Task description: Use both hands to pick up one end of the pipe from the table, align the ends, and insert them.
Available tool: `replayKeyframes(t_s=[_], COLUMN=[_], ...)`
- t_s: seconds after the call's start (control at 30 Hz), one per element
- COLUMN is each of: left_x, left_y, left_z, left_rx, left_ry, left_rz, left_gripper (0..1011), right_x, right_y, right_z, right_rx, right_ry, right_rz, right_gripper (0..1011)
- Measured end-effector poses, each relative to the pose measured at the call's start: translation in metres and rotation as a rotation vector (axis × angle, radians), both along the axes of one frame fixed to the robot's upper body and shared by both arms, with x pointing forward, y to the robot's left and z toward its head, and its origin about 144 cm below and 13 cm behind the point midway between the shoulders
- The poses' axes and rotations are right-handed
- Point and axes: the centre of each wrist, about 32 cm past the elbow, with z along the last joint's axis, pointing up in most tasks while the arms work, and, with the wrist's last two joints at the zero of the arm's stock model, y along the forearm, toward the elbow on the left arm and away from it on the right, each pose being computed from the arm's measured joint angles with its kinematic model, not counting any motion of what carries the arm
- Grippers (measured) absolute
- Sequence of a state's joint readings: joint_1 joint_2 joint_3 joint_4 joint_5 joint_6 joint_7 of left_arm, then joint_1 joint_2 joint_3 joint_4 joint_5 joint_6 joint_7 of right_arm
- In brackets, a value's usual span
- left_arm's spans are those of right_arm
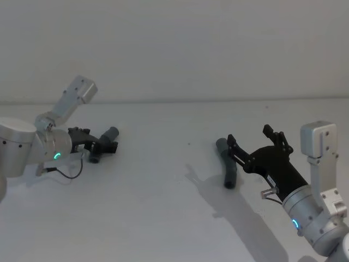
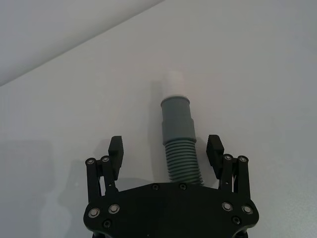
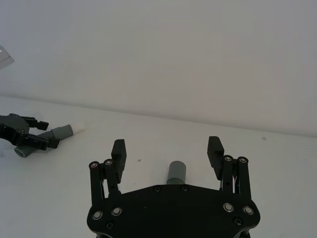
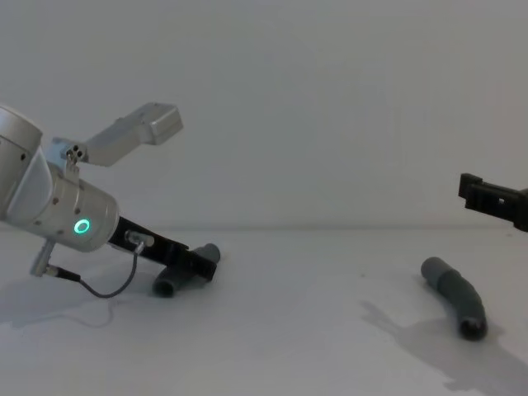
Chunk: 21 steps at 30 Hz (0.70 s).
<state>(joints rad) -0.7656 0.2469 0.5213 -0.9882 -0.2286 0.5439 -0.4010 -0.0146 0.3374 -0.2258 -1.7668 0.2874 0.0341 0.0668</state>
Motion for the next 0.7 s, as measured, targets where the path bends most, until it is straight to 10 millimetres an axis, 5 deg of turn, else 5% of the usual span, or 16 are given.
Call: replayKeyframes(t_s=[0.3, 0.7], left_x=[0.0023, 0.0037], left_y=[0.0006, 0.0007], left_z=[-0.0021, -0.0033], left_rx=[-0.008, -0.013], left_ry=[0.004, 0.006], left_rz=[-0.001, -0.002], left_gripper=[999, 708], right_x=[0.0000, 0.0000], right_y=[0.0000, 0.0000], right_z=[0.0000, 0.0000], right_rx=[0.000, 0.000], right_ry=[0.000, 0.000], right_rz=[0.000, 0.000], right_gripper=[1000, 1000])
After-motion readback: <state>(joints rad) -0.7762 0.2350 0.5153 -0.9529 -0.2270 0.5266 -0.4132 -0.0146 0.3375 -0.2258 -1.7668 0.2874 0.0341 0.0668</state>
